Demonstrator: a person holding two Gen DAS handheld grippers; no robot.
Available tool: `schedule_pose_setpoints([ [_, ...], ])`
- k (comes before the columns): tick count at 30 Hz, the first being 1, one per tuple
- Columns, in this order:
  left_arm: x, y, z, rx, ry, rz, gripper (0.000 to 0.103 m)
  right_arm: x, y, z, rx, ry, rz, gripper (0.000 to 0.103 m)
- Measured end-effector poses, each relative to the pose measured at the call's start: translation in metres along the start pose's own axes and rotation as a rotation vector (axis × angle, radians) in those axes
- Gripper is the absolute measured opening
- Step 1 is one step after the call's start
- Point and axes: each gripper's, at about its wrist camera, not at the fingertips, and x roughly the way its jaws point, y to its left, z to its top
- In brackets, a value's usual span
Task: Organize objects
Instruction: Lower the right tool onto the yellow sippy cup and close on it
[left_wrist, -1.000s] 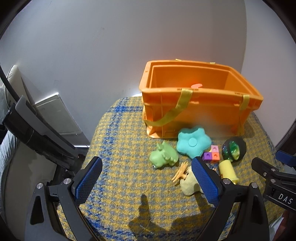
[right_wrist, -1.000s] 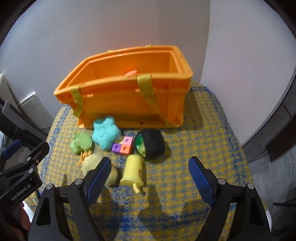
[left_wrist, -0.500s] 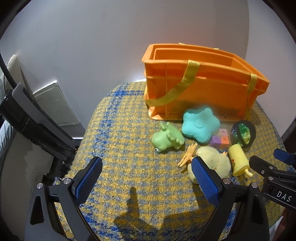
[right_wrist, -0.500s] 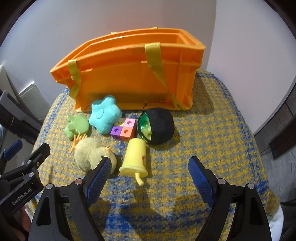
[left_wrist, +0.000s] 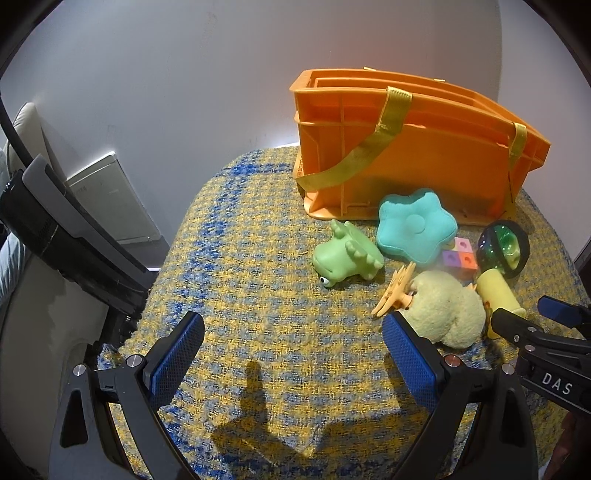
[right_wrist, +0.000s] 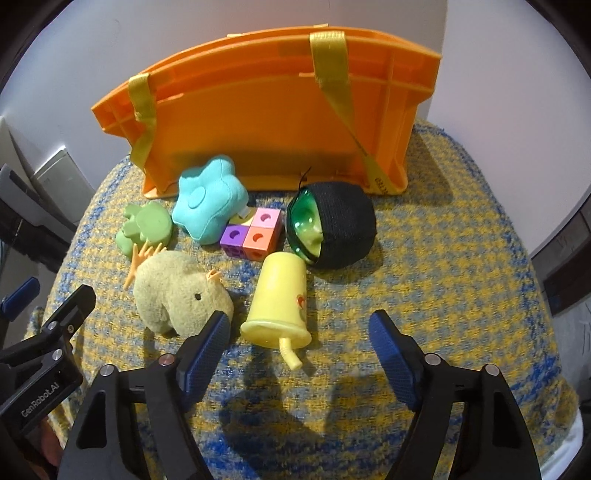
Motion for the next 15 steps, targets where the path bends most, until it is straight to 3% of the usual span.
schedule_pose_setpoints([
  [6,0.004,0.0,-0.001,0.004,0.011,0.0,0.098,0.012,0.001,-0.001,0.01,0.025,0.012,0.061],
  [10,0.005,-0.003,-0.001,0.011,0.012,0.002,0.098,0.017,0.004,-0.003,0.003,0.039,0.024,0.043],
  [15,0.001,-0.009,0.001,0.02,0.004,-0.007,0.098,0.013,0.004,-0.004,-0.005,0.024,0.022,0.043],
])
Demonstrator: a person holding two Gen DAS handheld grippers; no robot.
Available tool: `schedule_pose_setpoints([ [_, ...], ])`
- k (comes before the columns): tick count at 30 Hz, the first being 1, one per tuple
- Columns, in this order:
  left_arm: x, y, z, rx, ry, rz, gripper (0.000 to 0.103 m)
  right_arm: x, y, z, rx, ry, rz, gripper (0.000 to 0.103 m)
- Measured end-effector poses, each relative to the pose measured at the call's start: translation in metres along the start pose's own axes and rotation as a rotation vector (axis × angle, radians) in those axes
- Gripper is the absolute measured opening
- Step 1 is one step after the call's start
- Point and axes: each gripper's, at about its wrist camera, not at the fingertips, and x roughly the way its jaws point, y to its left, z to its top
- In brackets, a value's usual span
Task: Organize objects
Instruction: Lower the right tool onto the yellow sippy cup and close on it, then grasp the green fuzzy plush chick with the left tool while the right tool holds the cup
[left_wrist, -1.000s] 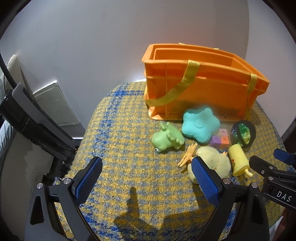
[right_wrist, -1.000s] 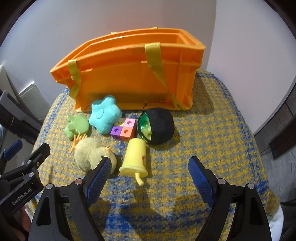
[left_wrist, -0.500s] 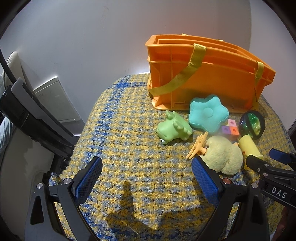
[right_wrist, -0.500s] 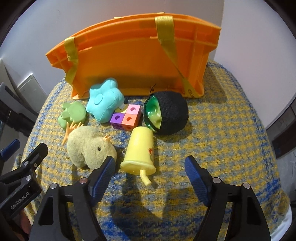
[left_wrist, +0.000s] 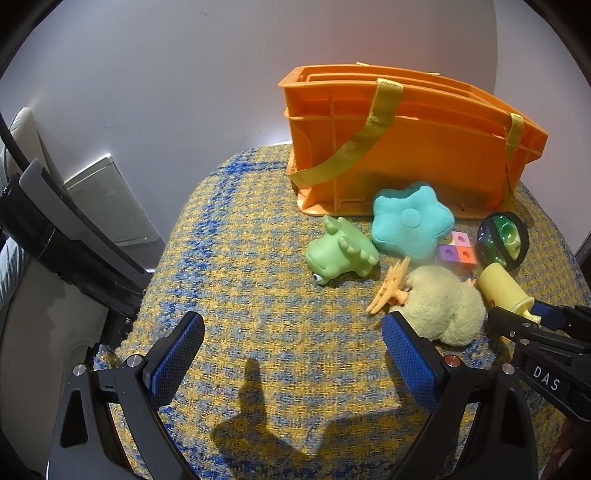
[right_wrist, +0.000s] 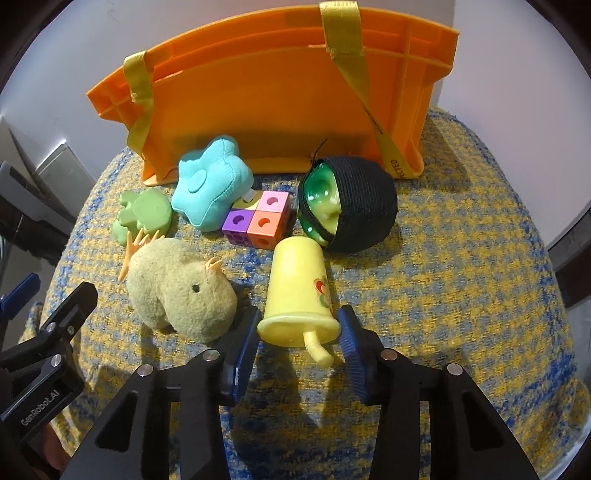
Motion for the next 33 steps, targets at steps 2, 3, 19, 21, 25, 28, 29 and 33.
schedule_pose_setpoints([
  [2,-0.002,-0.004,0.001,0.004,-0.002,-0.011,0.098,-0.006,-0.001,-0.001,-0.006,-0.011,-0.011,0.043],
  [3,-0.003,-0.007,0.001,0.007,-0.004,-0.018,0.098,-0.009,-0.002,-0.002,-0.009,-0.016,-0.015,0.043],
  [19,-0.002,-0.071,0.007,0.068,0.006,-0.135,0.098,-0.047,-0.051,-0.019,0.05,-0.053,-0.069,0.043],
  [21,0.001,-0.075,0.006,0.066,0.015,-0.141,0.098,-0.044,-0.053,-0.018,0.06,-0.053,-0.071,0.043],
  [25,0.006,-0.081,0.005,0.065,0.029,-0.151,0.098,-0.045,-0.06,-0.02,0.073,-0.051,-0.069,0.043],
  [28,0.011,-0.086,0.006,0.071,0.035,-0.152,0.098,-0.044,-0.061,-0.02,0.073,-0.049,-0.066,0.043],
  [29,0.013,-0.087,0.007,0.072,0.038,-0.152,0.098,-0.044,-0.06,-0.02,0.074,-0.048,-0.066,0.043],
  [33,0.021,-0.09,0.007,0.069,0.055,-0.157,0.094,-0.041,-0.061,-0.019,0.079,-0.045,-0.068,0.043],
])
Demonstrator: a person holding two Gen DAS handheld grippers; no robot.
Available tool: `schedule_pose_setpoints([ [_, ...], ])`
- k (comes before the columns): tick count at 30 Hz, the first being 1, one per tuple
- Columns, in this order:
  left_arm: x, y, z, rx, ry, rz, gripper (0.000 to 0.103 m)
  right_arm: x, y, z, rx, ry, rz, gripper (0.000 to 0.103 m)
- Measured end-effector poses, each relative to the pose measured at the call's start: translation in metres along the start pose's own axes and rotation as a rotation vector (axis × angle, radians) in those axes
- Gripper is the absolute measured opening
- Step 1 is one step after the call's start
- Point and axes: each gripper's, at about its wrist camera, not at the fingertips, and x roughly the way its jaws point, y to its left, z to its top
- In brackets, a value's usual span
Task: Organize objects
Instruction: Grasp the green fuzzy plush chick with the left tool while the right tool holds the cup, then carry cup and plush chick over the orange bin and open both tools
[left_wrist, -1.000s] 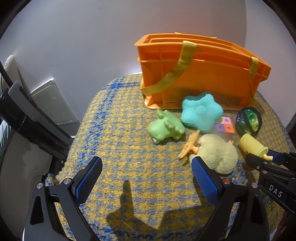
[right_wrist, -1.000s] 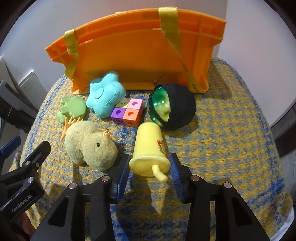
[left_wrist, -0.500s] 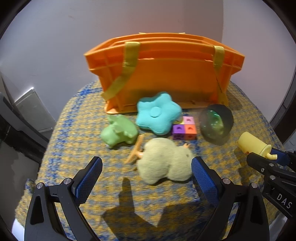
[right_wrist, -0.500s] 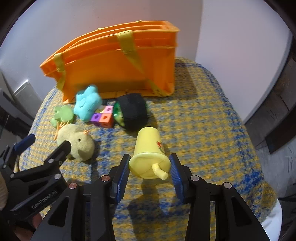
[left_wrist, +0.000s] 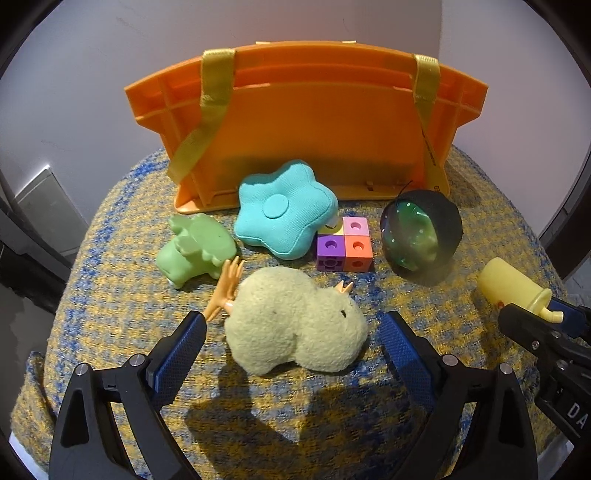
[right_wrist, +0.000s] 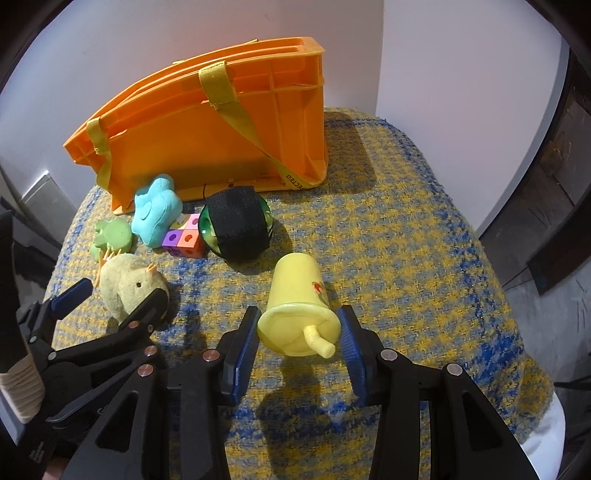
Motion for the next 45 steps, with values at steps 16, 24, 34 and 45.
schedule_pose_setpoints([
  [16,-0.004,0.001,0.002,0.011,-0.003,0.018,0.075,0.001,0.001,-0.001,-0.009,-0.005,0.008,0.043],
  [24,-0.026,0.011,0.006,-0.01,-0.024,0.035,0.074,-0.012,0.008,0.003,-0.018,-0.033,0.019,0.043],
  [34,-0.056,0.024,0.019,-0.026,-0.067,0.047,0.074,-0.04,0.018,0.013,-0.038,-0.094,0.033,0.043],
  [45,-0.084,0.035,0.046,-0.024,-0.12,0.05,0.074,-0.068,0.021,0.035,-0.044,-0.16,0.033,0.043],
])
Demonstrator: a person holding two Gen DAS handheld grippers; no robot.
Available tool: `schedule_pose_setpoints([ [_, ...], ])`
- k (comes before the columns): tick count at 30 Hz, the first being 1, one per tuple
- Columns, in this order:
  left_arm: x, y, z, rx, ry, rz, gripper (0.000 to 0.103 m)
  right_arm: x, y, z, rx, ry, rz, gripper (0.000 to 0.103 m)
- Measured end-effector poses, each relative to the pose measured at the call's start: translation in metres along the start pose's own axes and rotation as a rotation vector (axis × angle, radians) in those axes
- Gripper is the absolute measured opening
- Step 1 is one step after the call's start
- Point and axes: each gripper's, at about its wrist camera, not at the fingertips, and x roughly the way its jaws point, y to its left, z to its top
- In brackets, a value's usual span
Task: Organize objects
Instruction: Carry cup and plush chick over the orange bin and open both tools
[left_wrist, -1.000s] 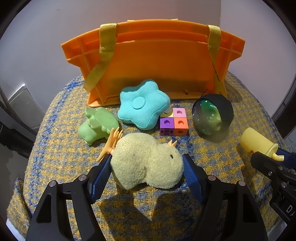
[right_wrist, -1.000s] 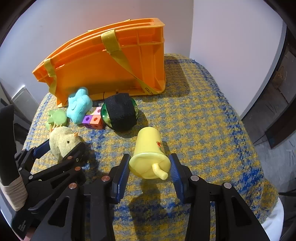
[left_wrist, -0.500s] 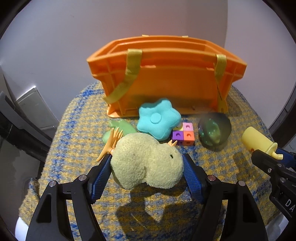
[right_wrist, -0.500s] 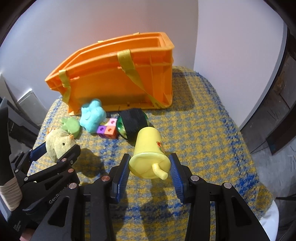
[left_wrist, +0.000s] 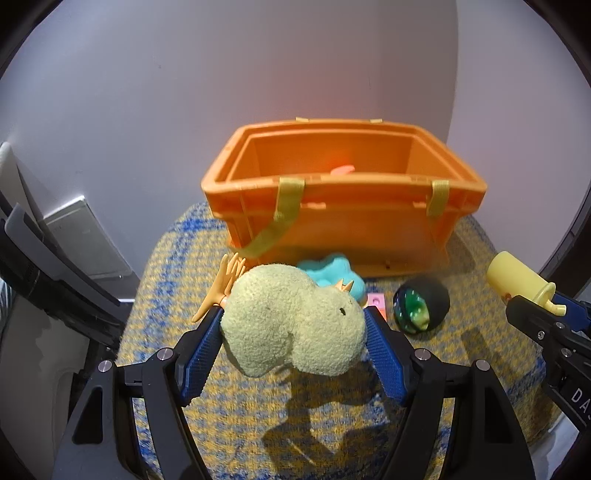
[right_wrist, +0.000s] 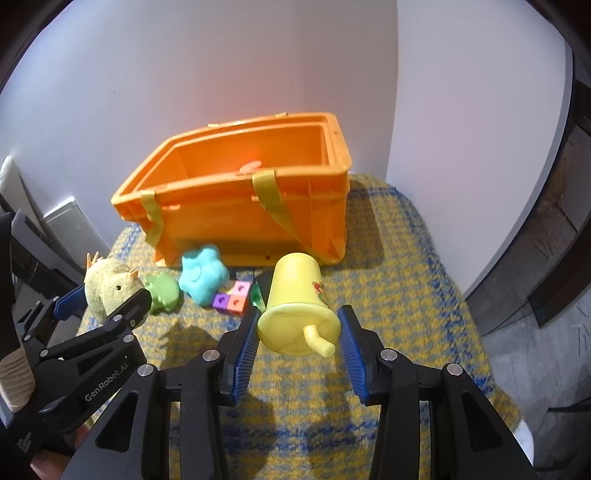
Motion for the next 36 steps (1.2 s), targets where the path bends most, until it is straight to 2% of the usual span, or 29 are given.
schedule_pose_setpoints([
  [20,-0.029,0.014,0.077,0.015,-0.12,0.017,0.075,-0.03,0.016,0.078,-0.032,-0.142,0.03,0.043],
  [36,0.002,0.017,0.124,0.024,-0.135,0.013,0.075,-0.004,0.017,0.128,-0.036,-0.166,0.028,0.043],
])
